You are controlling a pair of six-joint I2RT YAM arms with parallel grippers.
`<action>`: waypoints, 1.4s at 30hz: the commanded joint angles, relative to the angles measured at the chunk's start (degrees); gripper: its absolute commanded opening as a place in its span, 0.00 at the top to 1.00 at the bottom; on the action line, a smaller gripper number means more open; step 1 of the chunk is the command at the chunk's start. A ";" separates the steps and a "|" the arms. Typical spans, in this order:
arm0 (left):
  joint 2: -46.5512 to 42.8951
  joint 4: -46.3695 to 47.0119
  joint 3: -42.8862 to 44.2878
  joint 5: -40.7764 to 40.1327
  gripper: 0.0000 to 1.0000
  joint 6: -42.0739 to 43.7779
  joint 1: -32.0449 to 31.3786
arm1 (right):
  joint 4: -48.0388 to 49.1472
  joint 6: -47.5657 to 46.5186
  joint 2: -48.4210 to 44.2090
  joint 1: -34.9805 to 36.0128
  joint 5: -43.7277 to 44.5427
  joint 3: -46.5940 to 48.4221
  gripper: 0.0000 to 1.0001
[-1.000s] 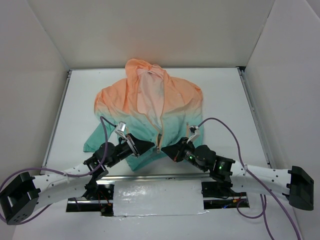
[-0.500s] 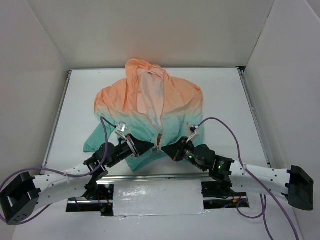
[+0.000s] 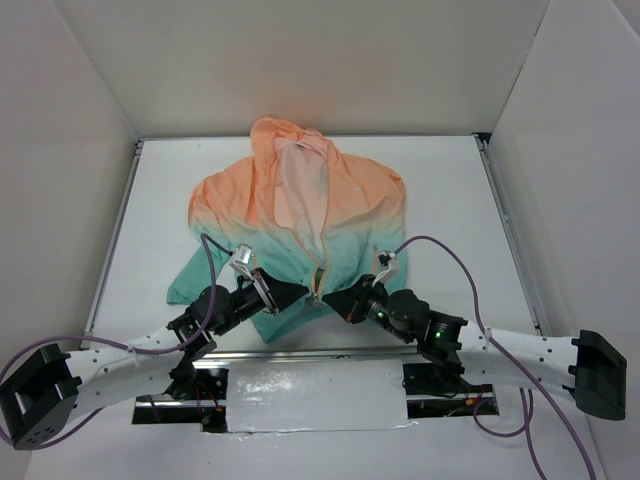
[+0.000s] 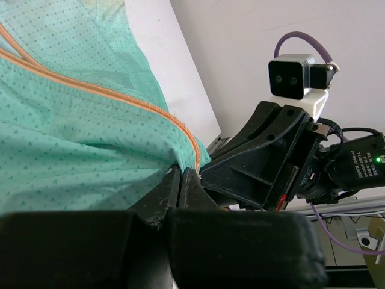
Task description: Zip up the jacket
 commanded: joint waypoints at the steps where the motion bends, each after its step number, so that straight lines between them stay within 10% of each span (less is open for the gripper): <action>1: -0.72 3.46 0.44 -0.57 1.00 -0.83 -0.37 | 3.73 -0.57 -0.04 -0.26 0.96 -0.24 1.00; 42: -2.39 -0.85 2.90 -2.50 1.00 0.05 -0.37 | 5.84 -3.20 0.93 -0.79 -1.59 -0.41 1.00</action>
